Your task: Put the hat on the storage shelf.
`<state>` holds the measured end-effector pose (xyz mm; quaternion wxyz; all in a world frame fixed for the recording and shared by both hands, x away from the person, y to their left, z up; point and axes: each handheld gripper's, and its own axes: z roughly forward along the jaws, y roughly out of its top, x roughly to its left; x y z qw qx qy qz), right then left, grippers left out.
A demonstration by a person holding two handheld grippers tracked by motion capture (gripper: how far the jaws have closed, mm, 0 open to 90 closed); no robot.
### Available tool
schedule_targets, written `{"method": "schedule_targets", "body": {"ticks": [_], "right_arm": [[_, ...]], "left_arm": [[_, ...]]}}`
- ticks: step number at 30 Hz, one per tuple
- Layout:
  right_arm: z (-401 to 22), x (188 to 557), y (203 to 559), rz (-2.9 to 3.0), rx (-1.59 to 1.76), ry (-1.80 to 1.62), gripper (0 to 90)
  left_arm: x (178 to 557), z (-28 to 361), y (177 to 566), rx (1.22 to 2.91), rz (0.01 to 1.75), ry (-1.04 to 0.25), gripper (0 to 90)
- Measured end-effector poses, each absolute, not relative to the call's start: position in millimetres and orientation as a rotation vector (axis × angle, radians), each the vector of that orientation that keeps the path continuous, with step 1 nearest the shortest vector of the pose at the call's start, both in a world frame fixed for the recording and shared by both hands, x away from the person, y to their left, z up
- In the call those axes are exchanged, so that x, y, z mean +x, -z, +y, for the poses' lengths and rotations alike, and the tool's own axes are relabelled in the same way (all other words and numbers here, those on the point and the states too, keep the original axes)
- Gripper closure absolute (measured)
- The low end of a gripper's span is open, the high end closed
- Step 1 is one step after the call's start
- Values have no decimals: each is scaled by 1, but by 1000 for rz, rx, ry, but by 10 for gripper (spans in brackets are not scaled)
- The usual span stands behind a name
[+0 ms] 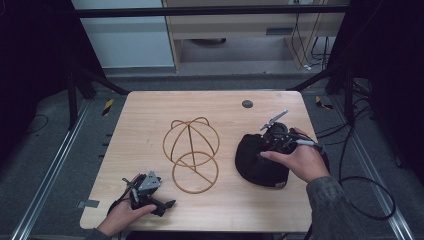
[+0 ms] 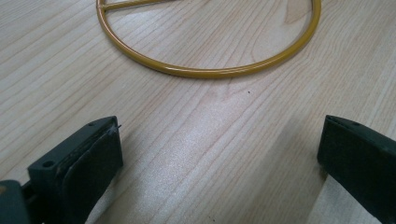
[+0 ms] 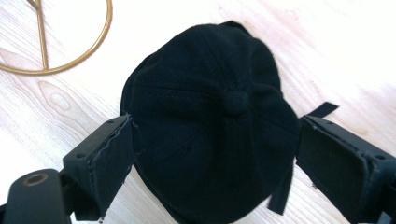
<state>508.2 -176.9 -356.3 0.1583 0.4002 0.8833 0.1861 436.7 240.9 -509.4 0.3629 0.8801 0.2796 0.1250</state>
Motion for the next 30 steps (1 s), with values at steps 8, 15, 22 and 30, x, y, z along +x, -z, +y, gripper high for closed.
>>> {"method": "schedule_targets", "body": {"ticks": [8, 15, 22, 30], "right_arm": [[-174, 522, 366, 2570, 1127, -482, 161], [-171, 529, 375, 2609, 1102, -455, 236], [-171, 544, 383, 2626, 1136, -454, 335], [-172, 553, 392, 2668, 1114, -418, 714]], "left_arm": [[437, 241, 509, 2266, 719, -321, 0], [437, 241, 509, 2265, 719, -321, 0], [437, 241, 509, 2265, 719, -321, 0], [437, 241, 509, 2265, 720, -322, 0]]}}
